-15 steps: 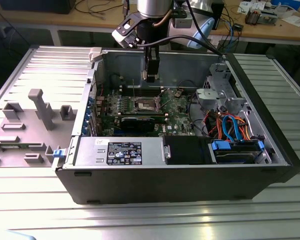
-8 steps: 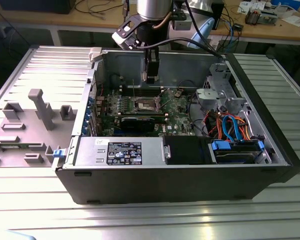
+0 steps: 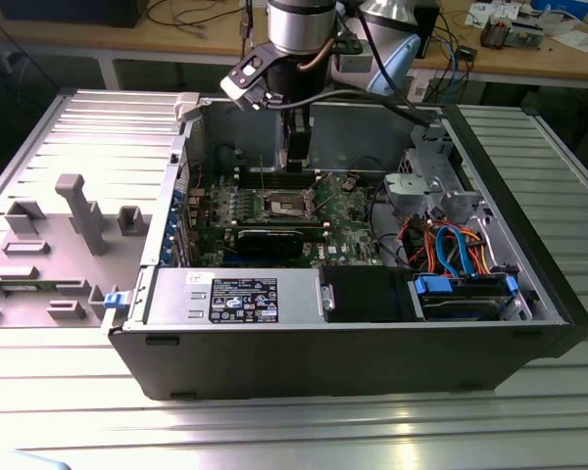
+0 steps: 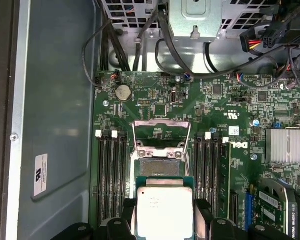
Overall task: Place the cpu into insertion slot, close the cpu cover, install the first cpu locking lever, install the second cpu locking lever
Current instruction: 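Place the cpu into insertion slot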
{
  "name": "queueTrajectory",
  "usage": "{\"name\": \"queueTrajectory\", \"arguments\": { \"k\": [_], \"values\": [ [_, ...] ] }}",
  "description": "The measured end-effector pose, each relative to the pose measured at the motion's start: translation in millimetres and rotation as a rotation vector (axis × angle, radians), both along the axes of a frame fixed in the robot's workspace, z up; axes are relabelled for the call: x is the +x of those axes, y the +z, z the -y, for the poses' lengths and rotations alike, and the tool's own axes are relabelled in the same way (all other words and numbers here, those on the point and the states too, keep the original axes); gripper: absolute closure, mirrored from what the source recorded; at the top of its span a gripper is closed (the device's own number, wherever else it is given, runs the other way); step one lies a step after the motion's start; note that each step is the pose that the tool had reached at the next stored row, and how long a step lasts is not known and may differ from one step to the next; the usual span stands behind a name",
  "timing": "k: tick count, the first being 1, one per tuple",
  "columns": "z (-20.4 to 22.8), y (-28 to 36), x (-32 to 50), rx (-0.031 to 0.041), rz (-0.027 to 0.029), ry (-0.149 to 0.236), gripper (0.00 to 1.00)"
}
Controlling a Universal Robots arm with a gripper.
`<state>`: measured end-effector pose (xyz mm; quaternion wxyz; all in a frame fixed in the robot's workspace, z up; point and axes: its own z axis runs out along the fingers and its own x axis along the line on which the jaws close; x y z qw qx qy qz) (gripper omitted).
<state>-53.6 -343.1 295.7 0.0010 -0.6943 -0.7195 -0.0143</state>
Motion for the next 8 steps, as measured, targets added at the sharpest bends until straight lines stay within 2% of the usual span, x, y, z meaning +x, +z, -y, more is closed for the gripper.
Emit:
{"name": "queueTrajectory", "arguments": {
  "k": [8],
  "values": [
    [0.0,-0.7,-1.5,0.0001,0.0001,0.0,0.45]
  ]
}}
